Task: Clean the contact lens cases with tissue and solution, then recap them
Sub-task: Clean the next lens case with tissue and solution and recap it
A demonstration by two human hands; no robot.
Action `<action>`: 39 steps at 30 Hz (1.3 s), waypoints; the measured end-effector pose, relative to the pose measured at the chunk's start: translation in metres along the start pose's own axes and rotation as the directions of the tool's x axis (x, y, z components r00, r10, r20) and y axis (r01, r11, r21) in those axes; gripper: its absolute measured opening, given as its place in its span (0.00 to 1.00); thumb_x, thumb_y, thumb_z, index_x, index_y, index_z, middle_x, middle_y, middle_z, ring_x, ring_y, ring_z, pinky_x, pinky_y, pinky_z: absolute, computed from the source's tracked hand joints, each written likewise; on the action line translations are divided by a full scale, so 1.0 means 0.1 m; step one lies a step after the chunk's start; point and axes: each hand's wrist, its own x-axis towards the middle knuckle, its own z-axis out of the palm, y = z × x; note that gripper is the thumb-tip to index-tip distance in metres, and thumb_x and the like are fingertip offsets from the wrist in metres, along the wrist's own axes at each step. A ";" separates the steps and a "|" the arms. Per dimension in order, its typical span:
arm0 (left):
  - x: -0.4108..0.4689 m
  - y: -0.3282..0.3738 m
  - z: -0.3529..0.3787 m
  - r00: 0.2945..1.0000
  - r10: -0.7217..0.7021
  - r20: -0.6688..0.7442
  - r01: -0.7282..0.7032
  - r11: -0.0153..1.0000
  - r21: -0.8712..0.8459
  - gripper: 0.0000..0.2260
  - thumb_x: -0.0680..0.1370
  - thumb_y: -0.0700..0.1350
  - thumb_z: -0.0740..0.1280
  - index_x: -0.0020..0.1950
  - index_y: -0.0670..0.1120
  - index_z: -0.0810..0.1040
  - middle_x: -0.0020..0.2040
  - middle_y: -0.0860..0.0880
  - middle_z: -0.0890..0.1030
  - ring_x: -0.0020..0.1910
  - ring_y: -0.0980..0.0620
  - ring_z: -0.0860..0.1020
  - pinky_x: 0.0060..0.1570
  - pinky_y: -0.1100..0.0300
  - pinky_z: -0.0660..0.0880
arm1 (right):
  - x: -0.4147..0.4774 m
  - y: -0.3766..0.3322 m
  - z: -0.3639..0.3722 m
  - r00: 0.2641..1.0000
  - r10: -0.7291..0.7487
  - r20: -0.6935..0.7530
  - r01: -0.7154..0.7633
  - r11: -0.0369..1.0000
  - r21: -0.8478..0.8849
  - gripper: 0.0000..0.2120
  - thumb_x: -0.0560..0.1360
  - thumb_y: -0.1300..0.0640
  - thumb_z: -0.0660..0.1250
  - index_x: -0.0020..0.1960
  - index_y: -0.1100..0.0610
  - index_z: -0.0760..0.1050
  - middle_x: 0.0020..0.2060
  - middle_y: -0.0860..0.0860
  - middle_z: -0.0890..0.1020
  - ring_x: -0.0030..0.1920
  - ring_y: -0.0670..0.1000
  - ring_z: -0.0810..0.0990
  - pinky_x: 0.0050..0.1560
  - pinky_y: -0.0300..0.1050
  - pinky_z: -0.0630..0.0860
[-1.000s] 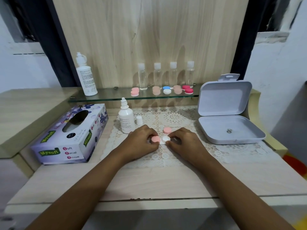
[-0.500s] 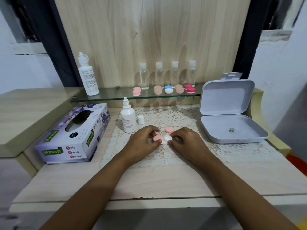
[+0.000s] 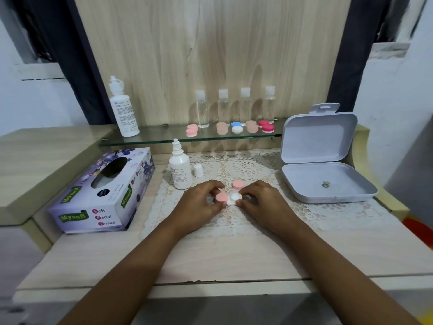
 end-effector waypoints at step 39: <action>0.03 -0.06 0.04 1.000 0.005 0.005 -0.005 0.999 0.036 0.11 0.73 0.49 0.70 0.54 0.49 0.79 0.50 0.53 0.79 0.49 0.59 0.74 0.51 0.65 0.70 | 0.24 0.02 -0.18 0.993 0.081 0.084 -0.078 0.996 -0.044 0.15 0.77 0.55 0.63 0.62 0.55 0.75 0.60 0.54 0.77 0.56 0.51 0.77 0.57 0.44 0.71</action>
